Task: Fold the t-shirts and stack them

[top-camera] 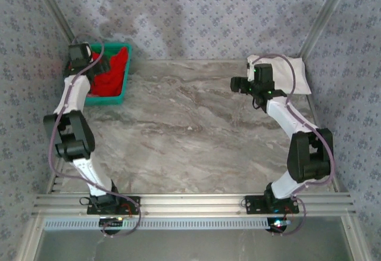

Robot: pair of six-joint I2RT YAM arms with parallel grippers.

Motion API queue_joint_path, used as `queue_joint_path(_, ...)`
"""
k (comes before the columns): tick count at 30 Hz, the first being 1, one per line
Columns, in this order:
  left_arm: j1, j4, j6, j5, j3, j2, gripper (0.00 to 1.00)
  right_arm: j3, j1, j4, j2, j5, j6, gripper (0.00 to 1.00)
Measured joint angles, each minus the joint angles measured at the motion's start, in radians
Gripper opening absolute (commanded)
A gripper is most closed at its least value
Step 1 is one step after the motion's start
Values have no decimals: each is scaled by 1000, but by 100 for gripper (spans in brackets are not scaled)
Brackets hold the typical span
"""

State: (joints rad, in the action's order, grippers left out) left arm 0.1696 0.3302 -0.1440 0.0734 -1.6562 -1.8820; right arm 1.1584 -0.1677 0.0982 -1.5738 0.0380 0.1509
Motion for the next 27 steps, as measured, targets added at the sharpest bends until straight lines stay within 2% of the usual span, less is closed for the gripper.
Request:
queue_joint_path(8, 10, 93, 4, -63, -208, -210, 92, 0, -14, 29, 3, 14, 11, 88)
queue_joint_path(10, 9, 93, 3, -80, -235, -244, 84, 0, -19, 34, 3, 16, 11, 87)
queue_joint_path(11, 9, 100, 4, -89, -260, -269, 75, 0, -23, 36, 3, 20, 14, 87)
queue_joint_path(15, 9, 148, 17, -123, -415, -383, 28, 0, -34, 43, 3, 31, 19, 87)
queue_joint_path(17, 8, 170, 21, -129, -443, -401, 17, 0, -39, 48, 3, 31, 19, 87)
queue_joint_path(19, 6, 182, 23, -125, -443, -397, 2, 0, -45, 51, 3, 30, 19, 87)
queue_joint_path(23, -3, 207, 18, -89, -431, -353, 0, 0, -52, 56, 3, 30, 19, 87)
queue_joint_path(27, -16, 248, 5, -60, -390, -214, 0, 0, -60, 62, 8, 30, 19, 87)
